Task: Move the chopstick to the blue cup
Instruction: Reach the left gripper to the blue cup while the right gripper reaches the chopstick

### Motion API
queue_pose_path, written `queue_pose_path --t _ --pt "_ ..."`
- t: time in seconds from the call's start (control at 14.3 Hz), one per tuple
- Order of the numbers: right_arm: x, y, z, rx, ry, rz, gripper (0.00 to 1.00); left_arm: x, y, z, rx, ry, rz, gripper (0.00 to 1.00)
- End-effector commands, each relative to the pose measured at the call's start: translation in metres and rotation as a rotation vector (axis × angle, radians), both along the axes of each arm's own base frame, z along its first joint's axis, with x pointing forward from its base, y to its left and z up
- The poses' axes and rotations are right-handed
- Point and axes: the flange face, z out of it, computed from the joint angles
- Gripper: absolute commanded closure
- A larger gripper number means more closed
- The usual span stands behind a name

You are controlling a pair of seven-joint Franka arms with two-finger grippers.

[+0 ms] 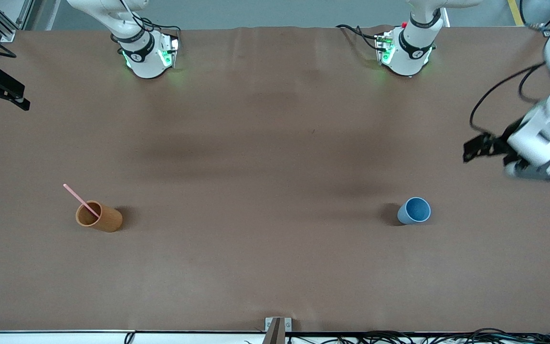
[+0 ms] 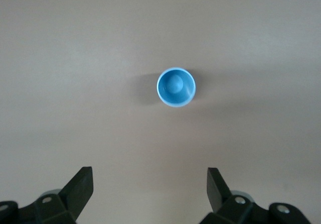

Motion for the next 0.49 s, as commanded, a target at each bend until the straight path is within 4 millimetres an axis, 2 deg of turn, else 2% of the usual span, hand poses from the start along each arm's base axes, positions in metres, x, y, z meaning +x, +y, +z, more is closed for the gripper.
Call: queue_pose_path --t 0.0,0.14,0.28,0.42 --pt "0.006 -0.003 -0.019 0.006 0.004 -0.01 0.03 0.023 0.012 -0.067 -0.03 0.037 0.02 0.0" --pt "0.012 -0.01 -0.047 0.023 0.0 -0.026 0.03 0.035 0.01 -0.117 -0.039 0.052 0.03 0.0" --pt "0.016 -0.033 -0.095 0.096 0.006 -0.061 0.03 0.042 0.009 -0.158 -0.038 0.063 0.054 0.0" --pt "0.018 -0.039 -0.134 0.121 0.0 -0.034 0.03 0.046 0.009 -0.19 -0.036 0.079 0.088 0.0"
